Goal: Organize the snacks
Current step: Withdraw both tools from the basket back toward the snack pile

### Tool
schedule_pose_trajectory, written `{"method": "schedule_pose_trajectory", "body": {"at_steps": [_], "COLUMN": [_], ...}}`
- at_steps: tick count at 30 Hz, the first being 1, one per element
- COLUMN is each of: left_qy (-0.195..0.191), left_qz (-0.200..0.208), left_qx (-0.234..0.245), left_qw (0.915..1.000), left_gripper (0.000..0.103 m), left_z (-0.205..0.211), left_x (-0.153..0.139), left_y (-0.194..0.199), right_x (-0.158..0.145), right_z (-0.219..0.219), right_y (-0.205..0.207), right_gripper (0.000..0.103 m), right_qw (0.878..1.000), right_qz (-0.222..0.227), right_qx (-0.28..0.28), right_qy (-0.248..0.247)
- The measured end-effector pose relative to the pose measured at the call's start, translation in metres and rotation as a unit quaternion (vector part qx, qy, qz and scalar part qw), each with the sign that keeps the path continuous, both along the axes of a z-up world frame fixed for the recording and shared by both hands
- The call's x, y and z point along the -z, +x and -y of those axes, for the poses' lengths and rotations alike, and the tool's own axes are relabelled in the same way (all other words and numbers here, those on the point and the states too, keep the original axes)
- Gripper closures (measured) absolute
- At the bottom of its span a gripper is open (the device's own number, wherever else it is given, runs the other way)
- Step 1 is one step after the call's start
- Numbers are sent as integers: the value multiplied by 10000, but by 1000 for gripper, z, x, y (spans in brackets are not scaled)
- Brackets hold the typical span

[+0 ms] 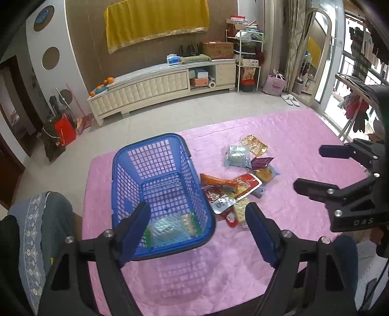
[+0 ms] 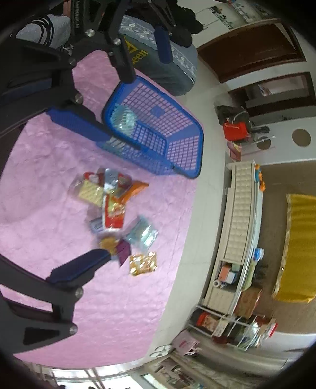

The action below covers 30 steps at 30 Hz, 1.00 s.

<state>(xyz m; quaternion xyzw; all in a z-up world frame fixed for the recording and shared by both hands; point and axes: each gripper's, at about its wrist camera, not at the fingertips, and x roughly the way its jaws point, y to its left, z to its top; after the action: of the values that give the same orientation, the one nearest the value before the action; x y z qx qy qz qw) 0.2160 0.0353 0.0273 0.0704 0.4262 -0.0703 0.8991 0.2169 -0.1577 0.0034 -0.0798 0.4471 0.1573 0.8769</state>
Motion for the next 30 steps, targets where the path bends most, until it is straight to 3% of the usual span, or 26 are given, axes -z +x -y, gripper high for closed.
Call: {"method": "schedule_pose_trajectory", "body": {"at_steps": [6, 14, 17, 21, 30], "left_qy": [-101, -189, -346, -187, -237], "left_qz": [-66, -383, -608, -672, -1070], "left_qx": [143, 20, -67, -177, -563], "left_qw": [9998, 9991, 9975, 9974, 9924], "left_gripper": [25, 25, 25, 25, 25], "left_z": [32, 59, 66, 81, 97], "left_x": [3, 21, 27, 34, 65], "left_y": [-3, 14, 25, 38, 78], "right_x": [-2, 7, 10, 16, 44], "right_z": [30, 66, 78, 91, 112], "right_y": [-11, -6, 3, 17, 52], "right_gripper": [11, 11, 11, 11, 11], "right_qw": [9996, 9986, 9977, 9959, 9916], "right_qz": [127, -66, -235, -435, -872], "right_qx": [242, 533, 620, 741, 866], "right_qy": [-121, 5, 147, 288, 398]}}
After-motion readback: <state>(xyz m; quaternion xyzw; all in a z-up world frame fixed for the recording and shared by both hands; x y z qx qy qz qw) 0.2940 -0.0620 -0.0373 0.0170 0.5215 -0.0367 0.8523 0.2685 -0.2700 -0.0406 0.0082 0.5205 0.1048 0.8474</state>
